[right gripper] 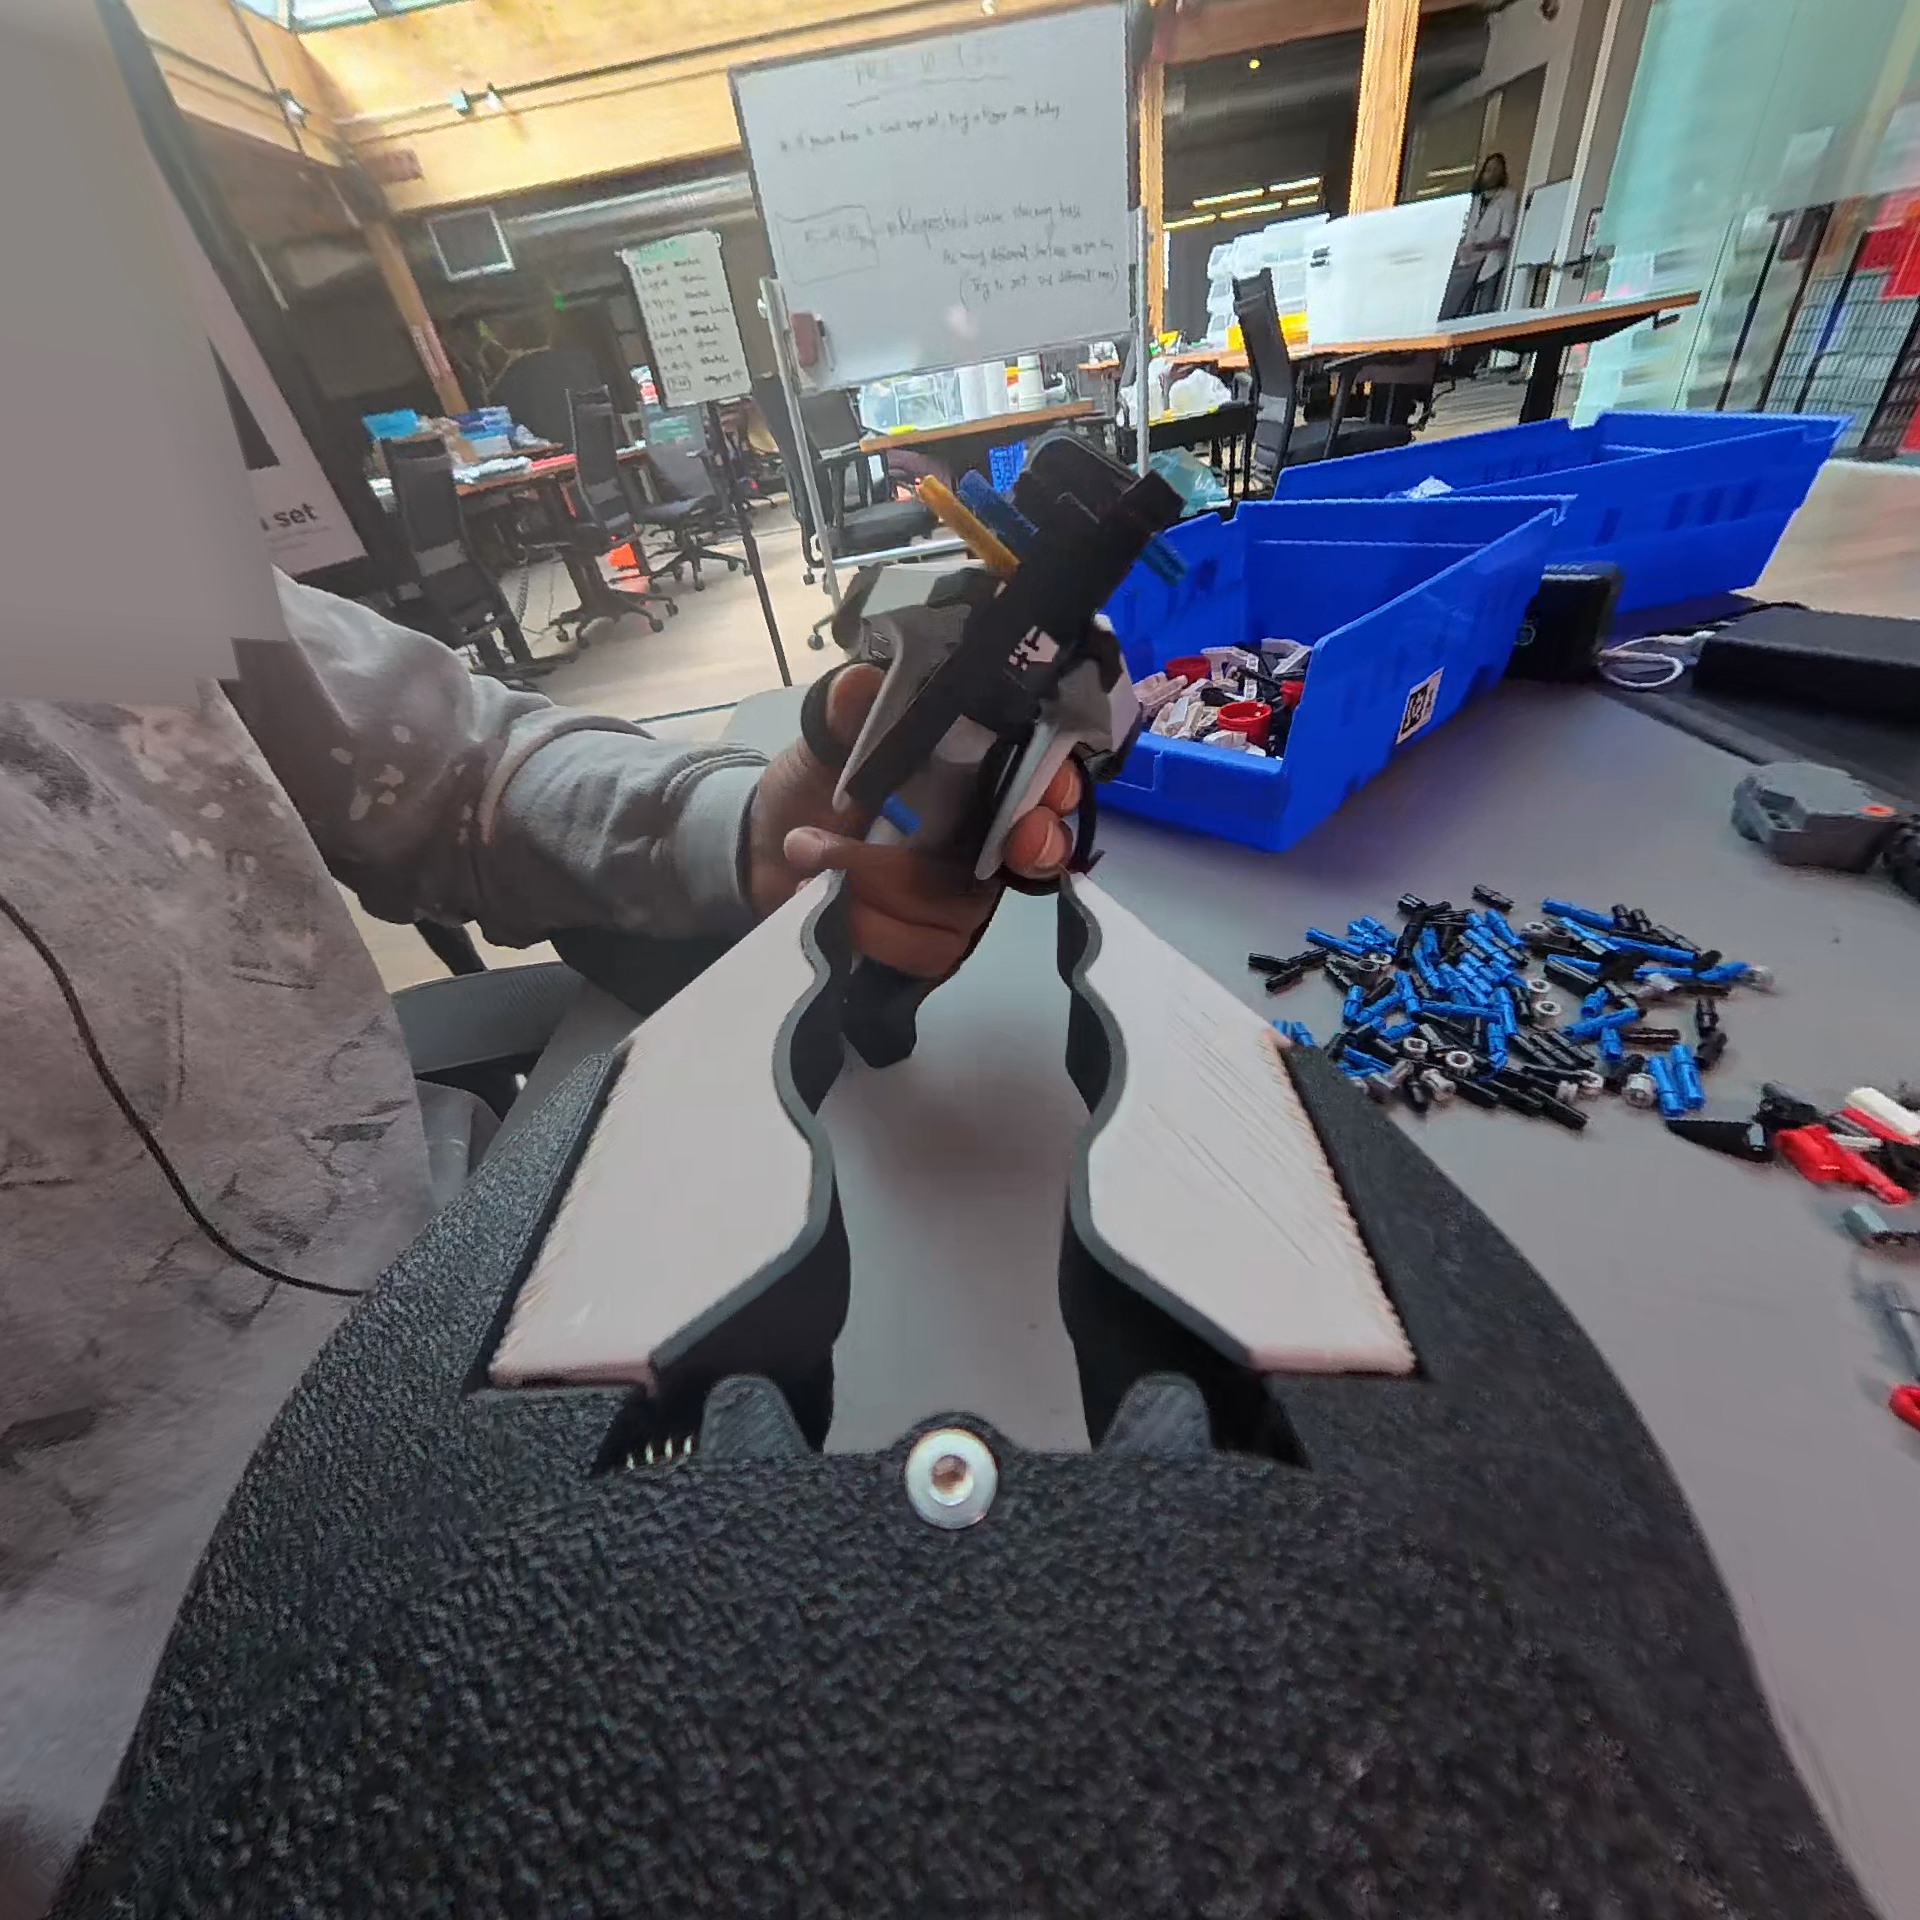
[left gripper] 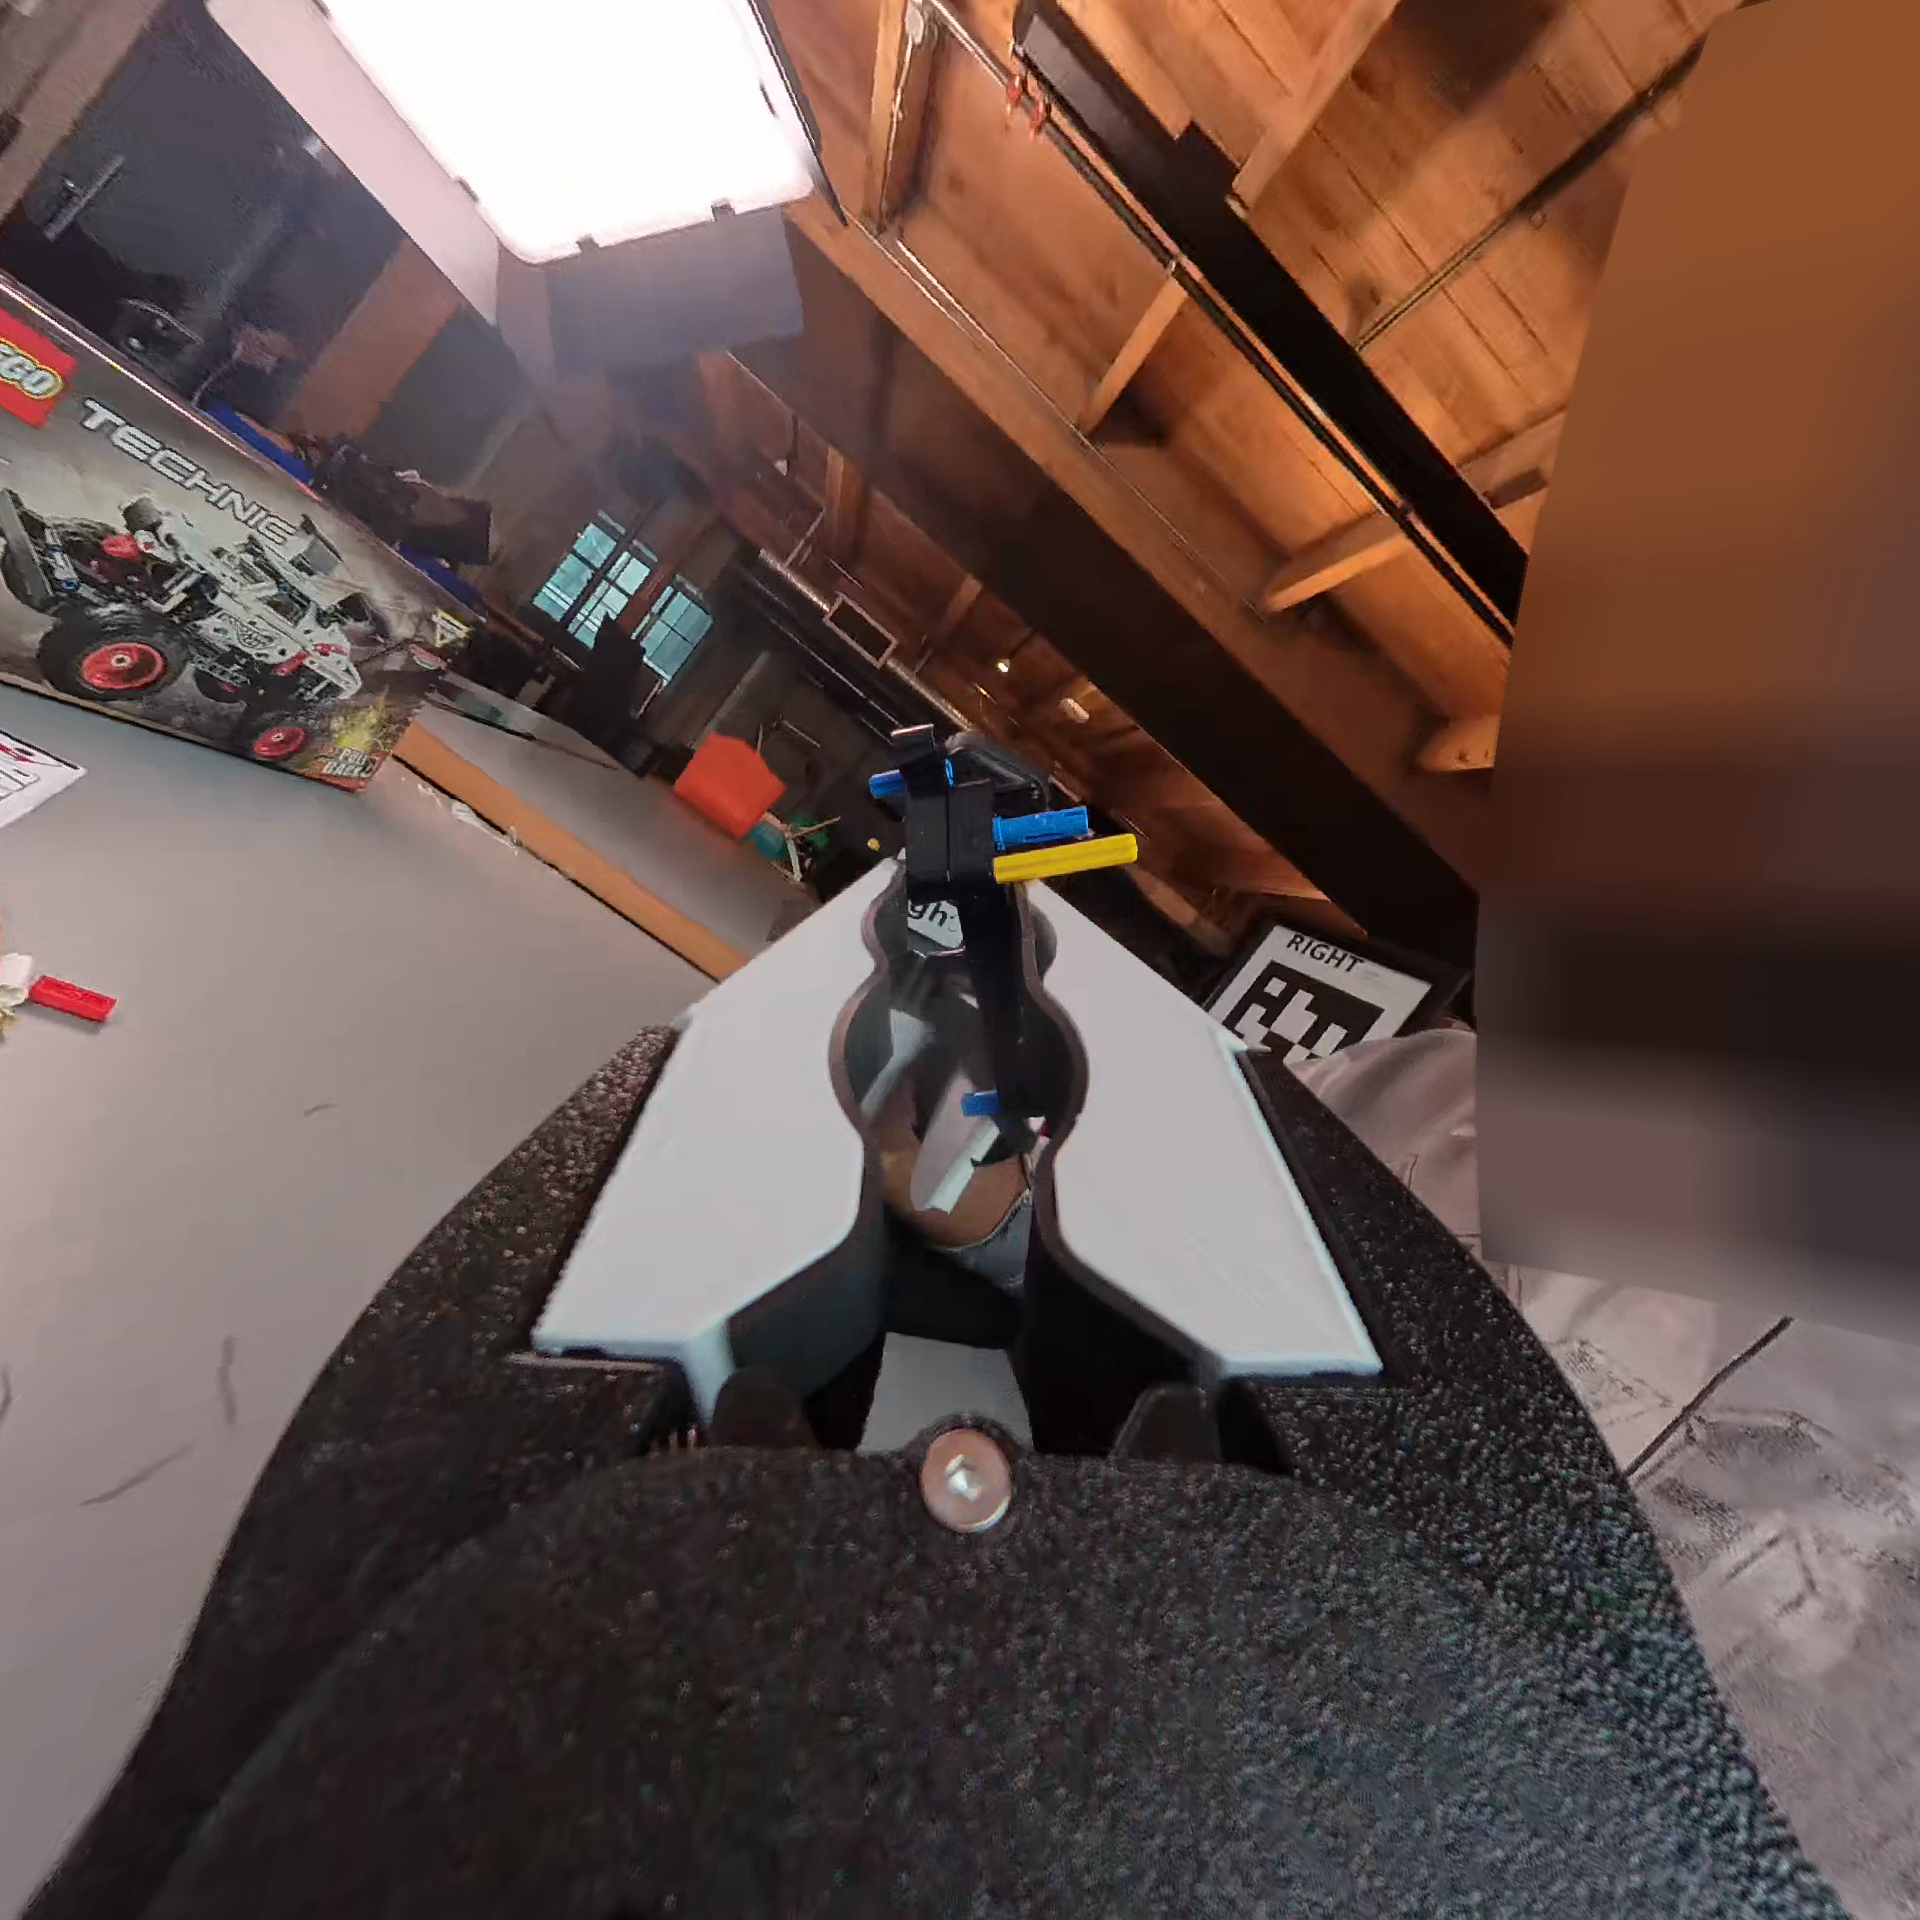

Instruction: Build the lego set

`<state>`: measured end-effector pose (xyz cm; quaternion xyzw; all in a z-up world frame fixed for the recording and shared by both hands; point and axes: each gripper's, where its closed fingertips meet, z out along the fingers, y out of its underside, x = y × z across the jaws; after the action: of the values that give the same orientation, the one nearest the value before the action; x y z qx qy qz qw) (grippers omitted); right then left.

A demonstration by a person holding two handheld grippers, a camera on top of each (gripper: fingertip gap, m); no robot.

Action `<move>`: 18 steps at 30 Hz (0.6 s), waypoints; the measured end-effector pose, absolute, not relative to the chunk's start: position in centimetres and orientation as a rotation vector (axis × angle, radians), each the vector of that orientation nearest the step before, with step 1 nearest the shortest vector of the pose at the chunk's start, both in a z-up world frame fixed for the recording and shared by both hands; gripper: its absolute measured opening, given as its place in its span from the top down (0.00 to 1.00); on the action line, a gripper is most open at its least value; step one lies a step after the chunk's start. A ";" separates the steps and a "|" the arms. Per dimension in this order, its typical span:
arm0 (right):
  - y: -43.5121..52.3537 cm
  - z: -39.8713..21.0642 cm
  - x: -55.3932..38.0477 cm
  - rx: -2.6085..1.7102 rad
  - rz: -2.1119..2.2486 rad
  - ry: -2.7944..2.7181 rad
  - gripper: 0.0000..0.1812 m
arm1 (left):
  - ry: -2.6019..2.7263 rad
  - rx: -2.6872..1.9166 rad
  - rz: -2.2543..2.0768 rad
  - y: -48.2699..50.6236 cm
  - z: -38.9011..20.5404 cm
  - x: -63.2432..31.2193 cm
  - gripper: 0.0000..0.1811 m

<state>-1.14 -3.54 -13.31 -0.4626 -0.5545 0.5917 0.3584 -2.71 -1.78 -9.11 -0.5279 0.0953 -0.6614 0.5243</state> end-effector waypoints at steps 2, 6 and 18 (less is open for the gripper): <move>-4.5 -13.0 -2.0 -1.238 1.631 -1.381 0.79 | 0.191 -1.257 -1.563 -1.2 -9.6 -3.1 0.91; -4.5 -12.5 -3.6 -1.314 1.648 -1.246 0.91 | 0.259 -1.281 -1.474 -1.3 -10.0 -2.0 0.90; 4.1 -22.5 1.0 -1.809 0.763 -1.547 0.96 | 0.561 -1.746 -0.728 1.0 -16.4 -2.2 0.83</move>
<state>1.00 4.10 -22.51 -0.6868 -0.5873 0.2898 0.3154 -2.23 1.02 -16.41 -0.7381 0.2373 -0.3077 0.5515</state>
